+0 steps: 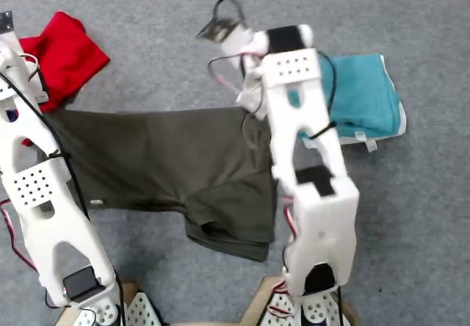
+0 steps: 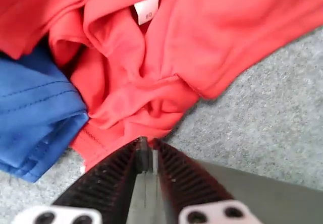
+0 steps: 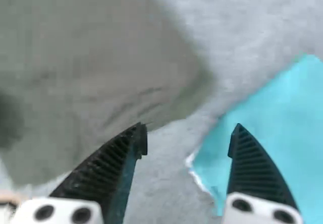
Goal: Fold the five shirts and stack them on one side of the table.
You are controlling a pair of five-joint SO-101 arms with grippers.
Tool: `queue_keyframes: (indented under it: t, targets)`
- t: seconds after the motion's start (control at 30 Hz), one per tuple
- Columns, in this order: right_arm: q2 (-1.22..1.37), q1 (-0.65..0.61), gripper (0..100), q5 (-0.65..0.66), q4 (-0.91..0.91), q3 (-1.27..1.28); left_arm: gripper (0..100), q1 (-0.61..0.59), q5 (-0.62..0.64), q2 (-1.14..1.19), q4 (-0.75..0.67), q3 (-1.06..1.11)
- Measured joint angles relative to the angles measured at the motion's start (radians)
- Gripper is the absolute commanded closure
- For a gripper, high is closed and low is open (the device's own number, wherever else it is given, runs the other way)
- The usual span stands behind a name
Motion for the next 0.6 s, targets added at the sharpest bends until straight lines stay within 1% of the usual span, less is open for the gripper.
queue_keyframes:
  t: [0.07, 0.17, 0.23, 0.3, 0.37, 0.5, 0.6]
  targets:
    - [-0.112, -0.052, 78.3, 0.055, 0.0, 0.158, 81, -0.005, 0.0, 0.0, 0.0, -0.008]
    - [-0.295, -0.106, 84.1, 0.13, -0.009, 0.43, 80, -0.011, -0.002, 0.0, 0.023, -0.014]
    - [-0.43, -0.135, 81.8, 0.146, -0.052, 0.612, 80, -0.012, -0.002, 0.002, 0.052, -0.044]
    - [-0.569, -0.17, 77.3, 0.153, -0.095, 0.787, 80, -0.012, -0.002, 0.002, 0.091, -0.106]
    - [-0.7, -0.212, 74.2, 0.155, -0.112, 0.947, 80, -0.012, -0.002, 0.0, 0.097, -0.16]
    - [-0.901, -0.333, 73.7, 0.155, -0.138, 1.241, 80, -0.012, -0.002, 0.0, 0.103, -0.21]
    - [-0.961, -0.396, 73.5, 0.15, -0.204, 1.407, 80, -0.017, -0.002, 0.0, 0.103, -0.212]
